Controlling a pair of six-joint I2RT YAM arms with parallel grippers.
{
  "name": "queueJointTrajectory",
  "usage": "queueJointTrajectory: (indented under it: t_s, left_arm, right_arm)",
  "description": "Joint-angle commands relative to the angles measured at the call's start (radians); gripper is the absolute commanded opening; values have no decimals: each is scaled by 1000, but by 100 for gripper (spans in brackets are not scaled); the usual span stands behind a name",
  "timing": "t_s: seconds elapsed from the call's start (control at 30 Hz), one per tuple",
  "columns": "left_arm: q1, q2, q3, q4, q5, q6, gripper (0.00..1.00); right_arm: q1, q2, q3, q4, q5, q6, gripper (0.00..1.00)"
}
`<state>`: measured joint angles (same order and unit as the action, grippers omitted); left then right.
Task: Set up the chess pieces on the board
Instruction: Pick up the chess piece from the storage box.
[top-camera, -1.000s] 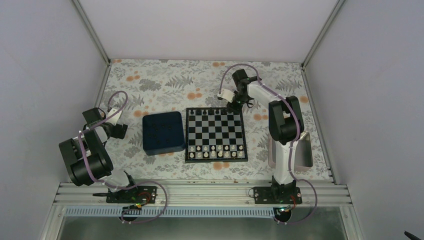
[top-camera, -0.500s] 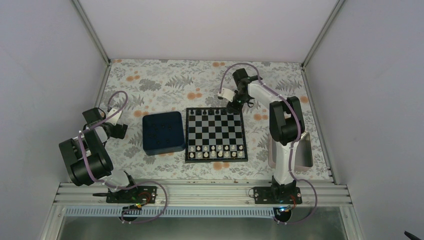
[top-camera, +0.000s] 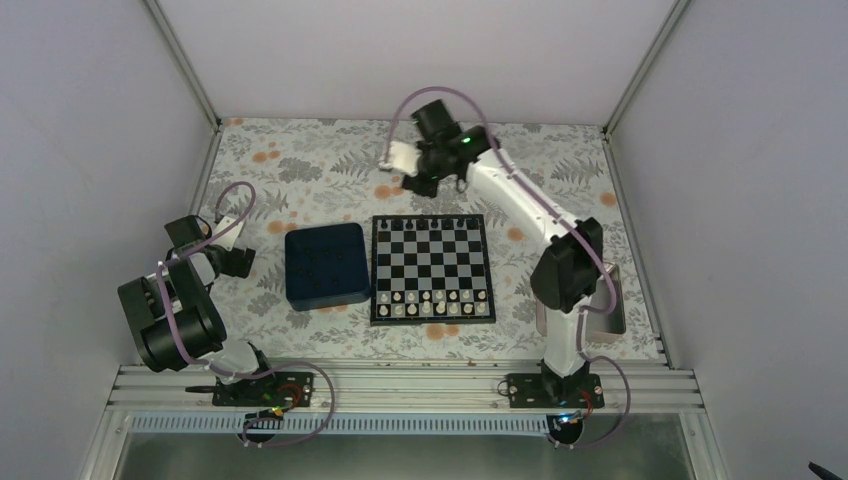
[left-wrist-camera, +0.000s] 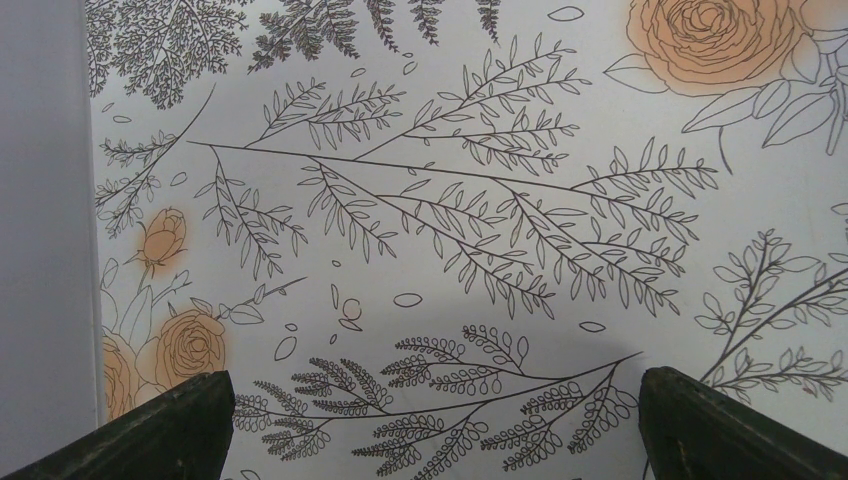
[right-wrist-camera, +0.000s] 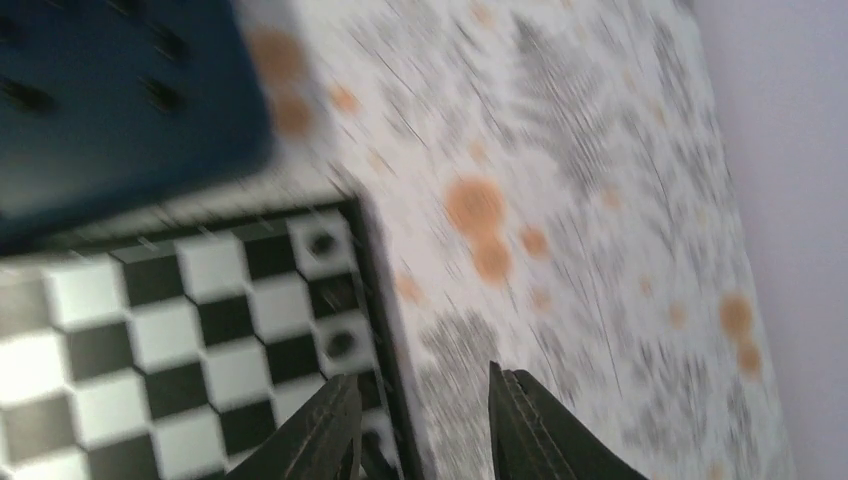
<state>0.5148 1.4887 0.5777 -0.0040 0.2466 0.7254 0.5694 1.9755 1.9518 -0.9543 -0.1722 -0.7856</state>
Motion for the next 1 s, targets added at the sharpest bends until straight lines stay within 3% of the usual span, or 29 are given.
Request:
queueJointTrajectory:
  t_s: [0.0,0.2,0.43,0.97]
  left_arm:
    - [4,10,-2,-31,11,12,100]
    - [4,8,-3,-31,16,13,100]
    - [6,7,-8,-27,20,15,100]
    - [8,9,-11,-24,26,19,100]
  right_arm:
    - [180,27,58,-8,27,42,34]
    - [305,123,90,134,3,84,33]
    - [370,297,158,152,-31,96,34]
    - [379,453,167,199,-3,95,36]
